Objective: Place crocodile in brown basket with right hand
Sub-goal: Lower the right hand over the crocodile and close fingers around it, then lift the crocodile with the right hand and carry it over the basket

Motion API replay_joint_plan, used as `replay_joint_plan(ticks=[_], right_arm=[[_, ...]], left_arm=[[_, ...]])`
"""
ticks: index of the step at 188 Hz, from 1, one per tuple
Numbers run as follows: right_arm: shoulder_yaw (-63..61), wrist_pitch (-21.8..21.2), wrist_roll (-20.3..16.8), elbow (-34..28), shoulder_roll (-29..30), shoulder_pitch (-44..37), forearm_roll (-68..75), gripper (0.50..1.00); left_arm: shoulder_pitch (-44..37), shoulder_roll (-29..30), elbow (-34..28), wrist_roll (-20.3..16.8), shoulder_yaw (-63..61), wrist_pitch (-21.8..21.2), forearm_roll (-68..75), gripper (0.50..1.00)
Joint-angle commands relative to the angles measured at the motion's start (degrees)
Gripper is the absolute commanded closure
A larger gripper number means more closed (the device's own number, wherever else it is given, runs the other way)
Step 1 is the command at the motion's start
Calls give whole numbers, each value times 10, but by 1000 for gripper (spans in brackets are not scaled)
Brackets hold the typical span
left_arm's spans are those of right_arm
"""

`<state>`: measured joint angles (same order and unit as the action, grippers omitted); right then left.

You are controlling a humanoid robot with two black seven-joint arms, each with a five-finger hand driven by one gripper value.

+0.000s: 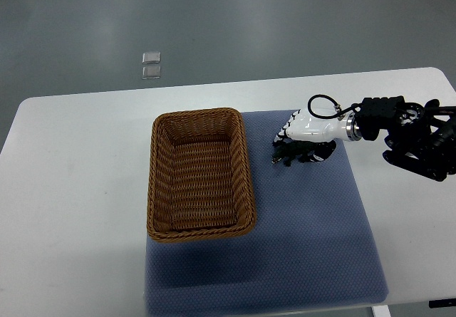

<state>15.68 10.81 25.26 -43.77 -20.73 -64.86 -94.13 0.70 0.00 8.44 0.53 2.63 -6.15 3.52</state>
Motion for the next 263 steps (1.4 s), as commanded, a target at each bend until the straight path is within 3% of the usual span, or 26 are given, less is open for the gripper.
replay_joint_plan(ticks=[1, 46, 59, 85, 125, 205, 263], right_arm=[[2, 0, 0, 0, 0, 0, 0, 758], [7, 0, 0, 1, 0, 0, 0, 850], [7, -1, 0, 1, 0, 0, 0, 916], [6, -1, -1, 8, 0, 0, 0, 1000], [5, 1, -1, 11, -7, -2, 1, 1000], [-7, 46, 7, -6, -37, -50, 6, 1000], [-62, 53, 17, -92, -24, -117, 10, 1000]], left_arm=[[0, 0, 1, 0, 0, 0, 0, 500], [0, 0, 0, 0, 0, 0, 0, 500], [0, 0, 0, 0, 0, 0, 0, 500], [0, 0, 0, 0, 0, 0, 0, 500], [0, 0, 0, 0, 0, 0, 0, 500], [0, 0, 0, 0, 0, 0, 0, 500], [0, 0, 0, 0, 0, 0, 0, 500]])
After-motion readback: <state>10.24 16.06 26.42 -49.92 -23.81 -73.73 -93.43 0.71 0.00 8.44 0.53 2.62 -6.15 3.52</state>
